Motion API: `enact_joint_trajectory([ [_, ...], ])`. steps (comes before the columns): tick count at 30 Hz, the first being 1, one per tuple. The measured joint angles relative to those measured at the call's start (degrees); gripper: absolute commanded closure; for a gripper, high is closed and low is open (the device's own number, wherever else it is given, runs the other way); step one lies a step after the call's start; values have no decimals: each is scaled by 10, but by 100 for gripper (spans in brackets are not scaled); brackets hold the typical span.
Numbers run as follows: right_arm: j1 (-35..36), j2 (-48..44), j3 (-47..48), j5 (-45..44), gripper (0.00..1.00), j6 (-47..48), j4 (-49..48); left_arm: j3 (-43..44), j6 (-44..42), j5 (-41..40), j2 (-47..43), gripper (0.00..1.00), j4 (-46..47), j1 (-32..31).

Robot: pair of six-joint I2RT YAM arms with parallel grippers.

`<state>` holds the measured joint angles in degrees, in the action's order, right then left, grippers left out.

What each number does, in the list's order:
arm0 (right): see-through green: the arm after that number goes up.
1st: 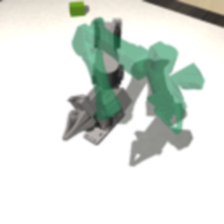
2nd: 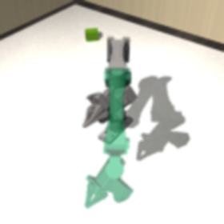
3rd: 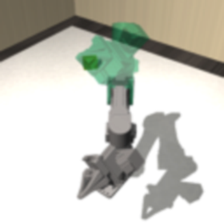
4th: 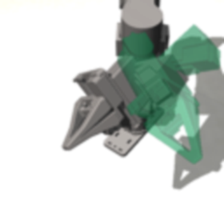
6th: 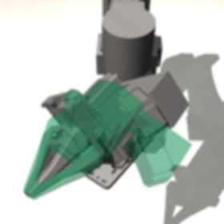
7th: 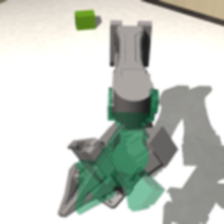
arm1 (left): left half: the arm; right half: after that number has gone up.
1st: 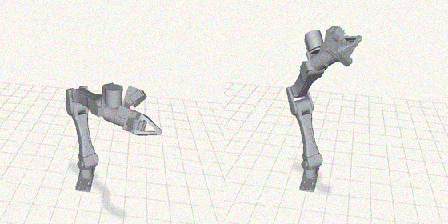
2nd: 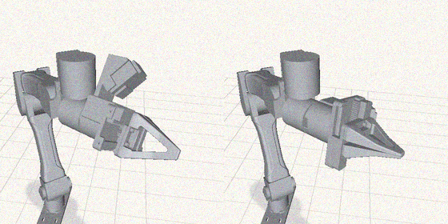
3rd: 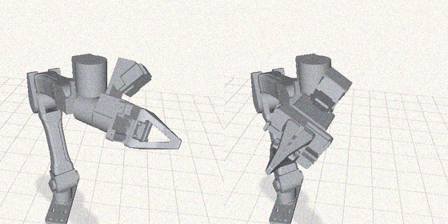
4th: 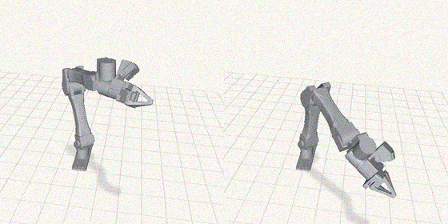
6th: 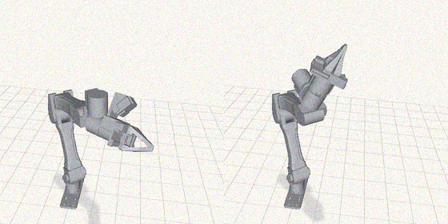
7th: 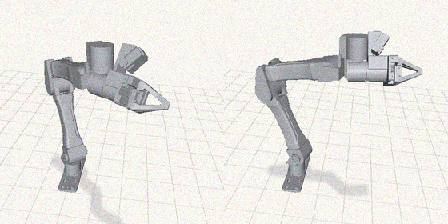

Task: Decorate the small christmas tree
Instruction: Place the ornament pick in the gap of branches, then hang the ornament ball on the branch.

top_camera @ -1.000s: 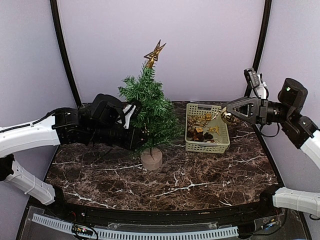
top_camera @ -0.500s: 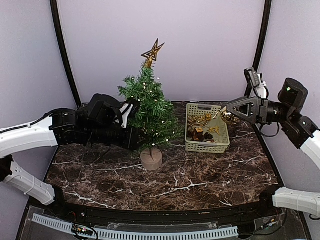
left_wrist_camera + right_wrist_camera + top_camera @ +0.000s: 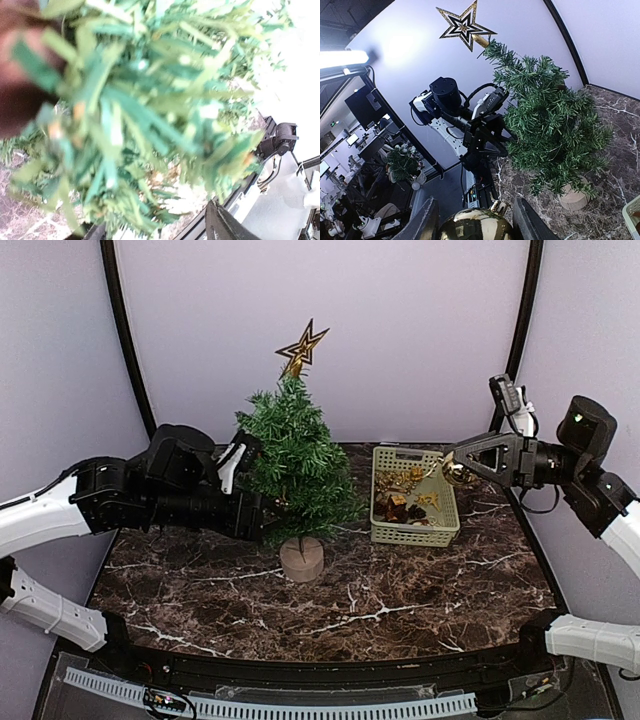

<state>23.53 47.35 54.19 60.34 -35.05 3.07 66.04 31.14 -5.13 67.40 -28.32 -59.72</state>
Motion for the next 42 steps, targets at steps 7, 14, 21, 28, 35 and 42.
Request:
enact_joint_trajectory([
  [7,22,-1,0,-19,62,1,5,0,-4,4,-49,32,-40,0],
  [14,85,20,0,-54,62,2,-5,92,-22,-16,-109,32,-129,0],
  [21,185,87,5,-110,62,3,-39,146,-45,23,-93,32,-103,1],
  [28,256,146,4,-154,62,-24,-134,130,-68,129,2,33,0,1],
  [35,280,200,-15,-181,63,-51,-214,111,-75,183,22,39,50,1],
  [42,280,230,-36,-210,64,-72,-244,63,-62,179,9,42,75,-3],
])
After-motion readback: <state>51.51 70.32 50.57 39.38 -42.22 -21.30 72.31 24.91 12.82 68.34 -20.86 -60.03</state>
